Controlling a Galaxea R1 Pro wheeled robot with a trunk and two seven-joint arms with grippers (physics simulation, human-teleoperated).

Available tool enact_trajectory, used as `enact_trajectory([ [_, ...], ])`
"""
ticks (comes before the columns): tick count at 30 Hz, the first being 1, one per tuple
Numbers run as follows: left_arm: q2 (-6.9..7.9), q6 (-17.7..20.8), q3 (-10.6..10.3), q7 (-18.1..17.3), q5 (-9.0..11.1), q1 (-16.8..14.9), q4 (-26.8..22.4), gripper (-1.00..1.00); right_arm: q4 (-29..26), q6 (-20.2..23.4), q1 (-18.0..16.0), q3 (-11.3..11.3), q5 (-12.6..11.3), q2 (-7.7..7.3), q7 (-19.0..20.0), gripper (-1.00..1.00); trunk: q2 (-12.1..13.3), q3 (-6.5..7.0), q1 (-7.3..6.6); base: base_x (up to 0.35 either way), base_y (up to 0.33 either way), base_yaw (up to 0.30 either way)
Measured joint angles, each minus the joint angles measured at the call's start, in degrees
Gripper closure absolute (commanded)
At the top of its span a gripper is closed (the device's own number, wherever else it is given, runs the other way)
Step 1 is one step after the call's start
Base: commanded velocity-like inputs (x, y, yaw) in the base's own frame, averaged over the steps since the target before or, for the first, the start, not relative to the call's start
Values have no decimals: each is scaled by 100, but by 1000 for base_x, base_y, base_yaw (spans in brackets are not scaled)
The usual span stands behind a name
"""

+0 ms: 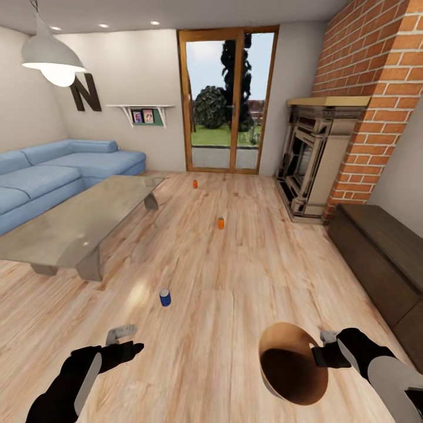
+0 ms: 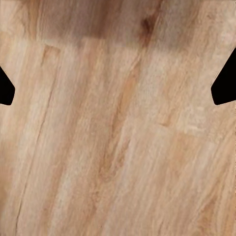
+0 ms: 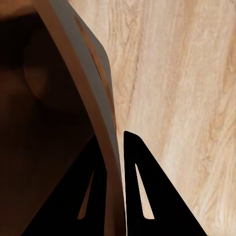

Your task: Put the three can of soda from the living room inside the tash can in the kitchen.

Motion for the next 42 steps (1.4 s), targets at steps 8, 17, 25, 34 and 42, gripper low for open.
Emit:
enact_trajectory([
  [8,0,0,0,0,-6,0,9,-100,15,-6,0,10,5,11,7,100,0,0,0,324,137,-2],
  [17,0,-7,0,6,-23,0,13,-100,18,-3,0,11,2,31,8,100,0,0,0,324,127,0],
  [25,-5,-9,0,7,-25,0,14,-100,16,-18,38,-2,-8,39,24,100,0,0,0,324,52,0],
  [34,15,-201,-96,-19,-36,52,208,-100,-183,-253,112,176,202,241,45,100,0,-1,0,72,2,0],
  [42,15,-458,-96,-19,-36,52,362,-100,-181,-249,113,295,308,474,46,100,0,-1,0,0,0,0],
])
